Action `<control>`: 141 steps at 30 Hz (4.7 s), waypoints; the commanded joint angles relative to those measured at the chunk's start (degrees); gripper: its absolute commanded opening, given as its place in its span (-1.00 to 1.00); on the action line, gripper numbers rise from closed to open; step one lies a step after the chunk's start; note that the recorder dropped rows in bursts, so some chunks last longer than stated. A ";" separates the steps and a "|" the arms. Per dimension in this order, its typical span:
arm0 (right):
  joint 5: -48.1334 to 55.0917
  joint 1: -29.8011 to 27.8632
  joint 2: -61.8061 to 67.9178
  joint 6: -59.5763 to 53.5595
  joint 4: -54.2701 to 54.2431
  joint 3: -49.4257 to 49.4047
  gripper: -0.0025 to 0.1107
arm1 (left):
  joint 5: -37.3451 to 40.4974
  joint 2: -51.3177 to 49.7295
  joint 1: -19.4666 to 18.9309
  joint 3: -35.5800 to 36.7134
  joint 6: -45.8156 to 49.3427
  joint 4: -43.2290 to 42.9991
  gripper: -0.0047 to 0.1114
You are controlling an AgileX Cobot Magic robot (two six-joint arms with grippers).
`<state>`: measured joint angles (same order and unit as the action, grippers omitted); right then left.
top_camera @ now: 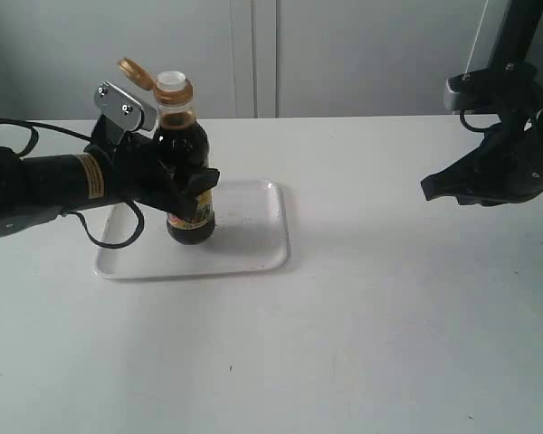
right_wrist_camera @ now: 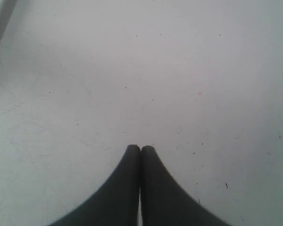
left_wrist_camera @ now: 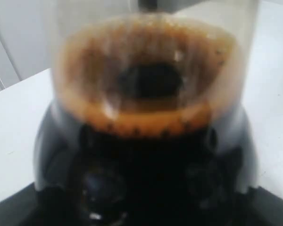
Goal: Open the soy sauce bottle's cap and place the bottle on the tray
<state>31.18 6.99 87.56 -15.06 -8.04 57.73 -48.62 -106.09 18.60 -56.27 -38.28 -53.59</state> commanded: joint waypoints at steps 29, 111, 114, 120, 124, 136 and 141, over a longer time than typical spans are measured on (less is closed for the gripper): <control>-0.10 -0.16 -0.04 -0.33 0.07 0.23 -0.96 | -0.84 -1.81 -0.16 -0.41 -0.60 1.73 0.19; 3.39 -0.16 -0.14 -4.84 0.12 1.93 -0.96 | 29.08 29.51 -0.16 -3.09 -21.31 -12.41 -0.62; 5.29 -0.05 -1.33 -4.84 0.12 3.11 -0.96 | 39.19 31.42 -0.16 -3.15 -19.77 -12.52 -0.91; 3.70 -0.05 -4.60 -6.19 0.34 3.13 -0.96 | 69.31 32.94 -0.16 -3.15 -7.36 -14.99 -0.91; 2.88 -0.05 -4.81 -7.80 0.87 3.13 -0.96 | 90.05 32.94 -0.16 -3.15 -0.14 -14.55 -0.91; 9.72 -0.05 -4.81 -4.52 3.21 3.13 -0.96 | 104.49 32.94 -0.68 -3.85 24.30 20.07 -0.92; 19.56 -0.15 -4.81 -2.56 4.02 3.13 -0.96 | 107.66 33.05 -6.78 -6.87 35.41 40.57 -0.92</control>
<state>45.26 6.99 83.14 -18.62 -4.89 60.35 56.18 -73.65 15.05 -61.56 -8.74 -22.87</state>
